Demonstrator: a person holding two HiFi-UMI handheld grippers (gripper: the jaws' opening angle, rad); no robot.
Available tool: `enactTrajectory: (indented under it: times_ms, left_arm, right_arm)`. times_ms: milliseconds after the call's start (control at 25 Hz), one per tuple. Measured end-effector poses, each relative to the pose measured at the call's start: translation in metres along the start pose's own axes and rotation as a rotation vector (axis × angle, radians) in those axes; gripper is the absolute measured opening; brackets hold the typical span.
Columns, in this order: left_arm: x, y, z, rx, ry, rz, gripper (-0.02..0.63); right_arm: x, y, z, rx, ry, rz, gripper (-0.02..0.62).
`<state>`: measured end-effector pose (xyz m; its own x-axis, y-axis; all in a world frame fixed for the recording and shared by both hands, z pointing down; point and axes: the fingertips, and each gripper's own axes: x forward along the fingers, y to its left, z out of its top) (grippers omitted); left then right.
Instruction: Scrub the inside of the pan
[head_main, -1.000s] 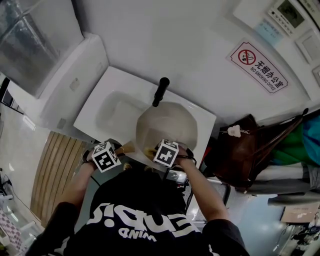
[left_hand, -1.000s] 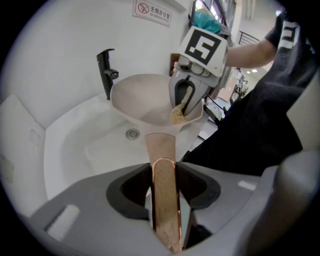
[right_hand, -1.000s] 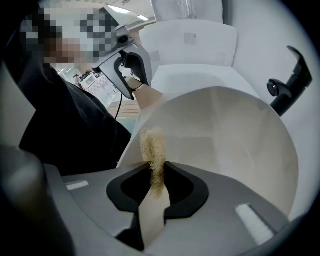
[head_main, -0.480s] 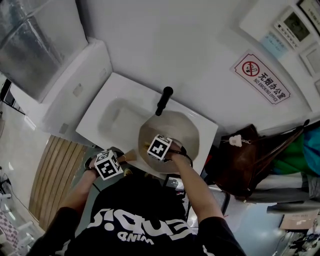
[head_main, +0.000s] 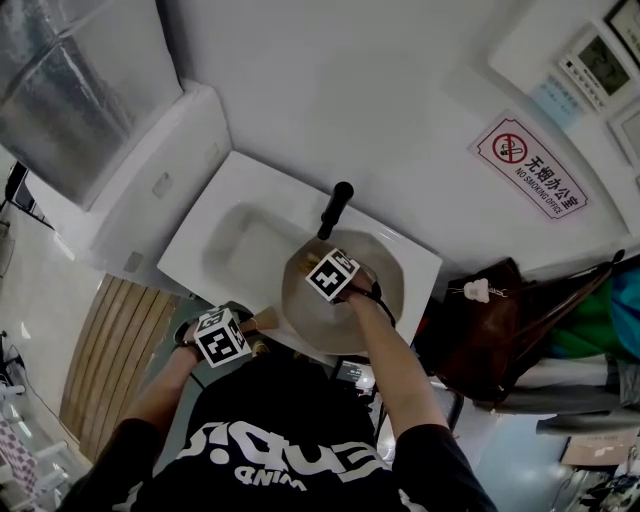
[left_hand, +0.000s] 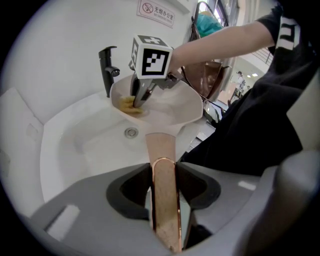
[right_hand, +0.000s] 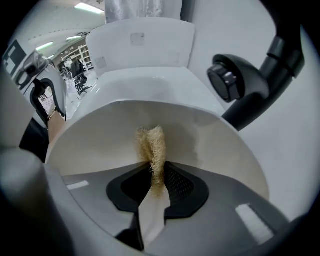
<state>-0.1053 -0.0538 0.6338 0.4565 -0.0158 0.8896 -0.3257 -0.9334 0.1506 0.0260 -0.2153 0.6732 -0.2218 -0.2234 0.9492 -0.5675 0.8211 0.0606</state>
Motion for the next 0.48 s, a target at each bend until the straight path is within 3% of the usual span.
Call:
enactTrajectory:
  times_ms: [480]
  left_arm:
    - [0.000,0.001,0.000,-0.001,0.003,-0.005,0.156]
  right_arm:
    - [-0.011,-0.080,-0.042,0.042,0.095,-0.220,0.077]
